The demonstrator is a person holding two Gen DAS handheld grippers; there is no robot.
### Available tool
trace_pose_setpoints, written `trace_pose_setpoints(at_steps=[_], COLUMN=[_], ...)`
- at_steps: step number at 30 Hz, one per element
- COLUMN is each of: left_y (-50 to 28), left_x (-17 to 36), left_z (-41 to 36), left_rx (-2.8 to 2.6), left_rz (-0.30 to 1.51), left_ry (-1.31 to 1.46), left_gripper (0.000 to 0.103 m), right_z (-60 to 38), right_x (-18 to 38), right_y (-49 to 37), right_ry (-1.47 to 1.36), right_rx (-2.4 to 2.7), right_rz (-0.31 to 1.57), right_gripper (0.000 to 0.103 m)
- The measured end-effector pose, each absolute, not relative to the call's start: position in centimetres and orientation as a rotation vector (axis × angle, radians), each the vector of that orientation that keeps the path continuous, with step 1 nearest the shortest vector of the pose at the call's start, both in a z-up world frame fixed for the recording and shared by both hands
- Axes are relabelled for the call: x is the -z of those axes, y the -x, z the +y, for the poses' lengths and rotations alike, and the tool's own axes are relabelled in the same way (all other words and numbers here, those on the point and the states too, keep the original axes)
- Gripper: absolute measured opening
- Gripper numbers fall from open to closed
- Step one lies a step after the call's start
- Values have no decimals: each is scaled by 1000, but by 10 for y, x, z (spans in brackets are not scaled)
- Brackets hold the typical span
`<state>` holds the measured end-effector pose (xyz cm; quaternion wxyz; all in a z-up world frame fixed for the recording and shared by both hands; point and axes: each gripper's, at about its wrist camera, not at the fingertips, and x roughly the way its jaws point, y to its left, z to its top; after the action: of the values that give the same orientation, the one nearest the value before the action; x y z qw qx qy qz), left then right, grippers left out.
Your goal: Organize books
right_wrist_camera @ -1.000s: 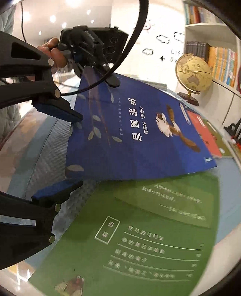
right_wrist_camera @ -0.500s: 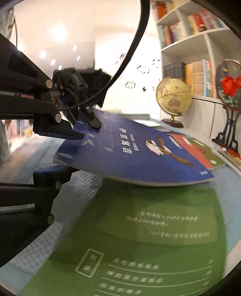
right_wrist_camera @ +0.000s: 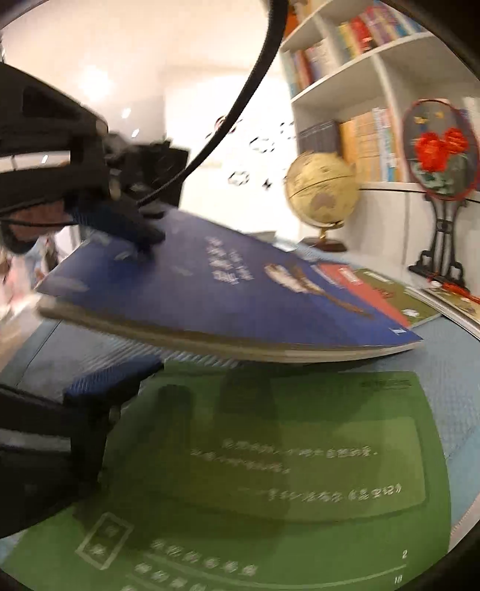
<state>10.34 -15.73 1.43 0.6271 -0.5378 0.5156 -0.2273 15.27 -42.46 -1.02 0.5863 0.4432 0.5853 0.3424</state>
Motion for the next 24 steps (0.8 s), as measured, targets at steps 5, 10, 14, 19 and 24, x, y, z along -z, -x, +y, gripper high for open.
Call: trace_pose_setpoints(at_steps=[5, 10, 14, 19, 24], left_y=[-106, -99, -86, -71, -63], left_x=[-22, -52, -71, -82, -98], left_z=[-165, -188, -192, -180, -158], left_rx=[407, 290, 282, 299, 316], left_rz=[1232, 1188, 1141, 1114, 1078], left_ry=[989, 662, 540, 526, 520], left_gripper=[10, 13, 13, 13, 13], right_z=[-402, -369, -351, -346, -331], right_x=[-23, -62, -83, -97, -110], right_y=[-156, -138, -117, -96, -85], right_ry=[-717, -287, -74, 12, 3], right_rx=[-761, -720, -730, -764, -770], right_rz=[1320, 1217, 1130, 1088, 1058], right_gripper=[28, 26, 26, 26, 26])
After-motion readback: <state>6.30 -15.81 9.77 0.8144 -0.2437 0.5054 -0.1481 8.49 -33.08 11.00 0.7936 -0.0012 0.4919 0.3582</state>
